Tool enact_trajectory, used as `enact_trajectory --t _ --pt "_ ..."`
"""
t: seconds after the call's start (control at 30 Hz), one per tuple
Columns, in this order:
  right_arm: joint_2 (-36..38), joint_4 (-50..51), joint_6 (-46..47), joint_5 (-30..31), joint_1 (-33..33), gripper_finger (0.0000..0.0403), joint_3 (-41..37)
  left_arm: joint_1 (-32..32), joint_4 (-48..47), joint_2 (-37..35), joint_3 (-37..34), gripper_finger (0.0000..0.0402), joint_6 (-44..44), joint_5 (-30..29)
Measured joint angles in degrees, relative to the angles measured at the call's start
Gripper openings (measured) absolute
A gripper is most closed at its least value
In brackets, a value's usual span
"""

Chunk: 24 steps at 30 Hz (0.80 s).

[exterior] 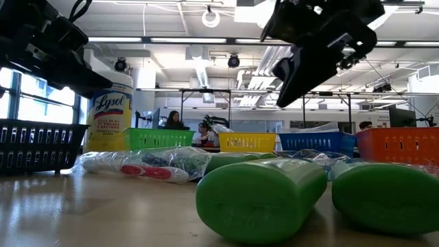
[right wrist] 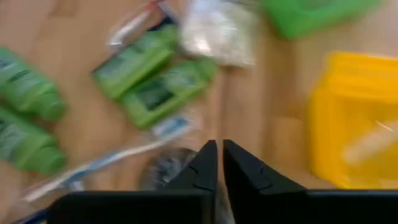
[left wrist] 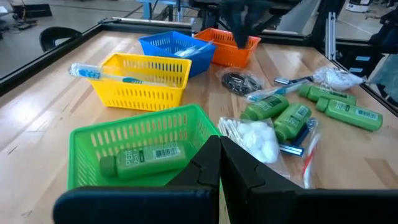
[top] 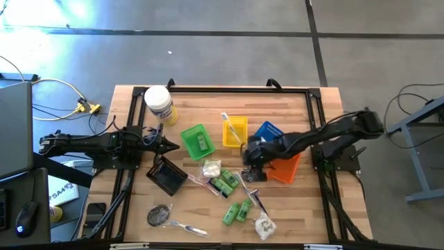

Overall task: Pick & Place Travel size toiletries
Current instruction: Put the right hairbrush into the orange bin

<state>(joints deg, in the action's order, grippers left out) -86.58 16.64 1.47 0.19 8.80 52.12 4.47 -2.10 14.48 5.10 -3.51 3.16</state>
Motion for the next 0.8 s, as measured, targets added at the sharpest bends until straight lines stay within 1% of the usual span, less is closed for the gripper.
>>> enact_trajectory --t 0.1,0.2,0.3,0.4,0.53,0.63,0.73,0.8 --pt "-4.75 1.15 -2.09 -1.53 1.74 0.0069 2.83 0.00 -1.36 0.00 0.02 0.0000 -0.07 0.00" --pt "-8.29 2.90 -2.34 -0.55 3.30 0.0118 5.01 0.00 -1.90 0.02 0.02 0.0000 -1.06 -0.01" --pt "-9.77 3.41 -1.07 2.23 4.21 0.0162 5.83 0.00 -1.99 0.02 0.02 0.0000 -1.29 -0.01" --pt "-10.41 4.17 0.43 2.80 4.34 0.0193 5.81 0.00 -2.13 0.02 0.02 0.0000 -1.29 -0.01" --pt "-10.45 4.99 1.80 2.86 4.29 0.0210 5.81 0.00 -2.39 0.02 0.02 0.0000 -1.29 -0.01" --pt "-10.45 5.19 1.98 2.49 4.19 0.0210 5.79 0.00 -2.37 0.02 0.02 0.0000 -1.29 -0.01" --pt "-10.46 5.83 2.25 0.16 4.17 0.0205 5.79 0.00 -2.32 0.02 0.02 0.0000 -1.29 -0.01" --pt "-11.04 5.69 2.68 0.13 4.19 0.0202 5.79 0.01 -2.33 0.02 0.02 0.0000 -1.30 -0.01"
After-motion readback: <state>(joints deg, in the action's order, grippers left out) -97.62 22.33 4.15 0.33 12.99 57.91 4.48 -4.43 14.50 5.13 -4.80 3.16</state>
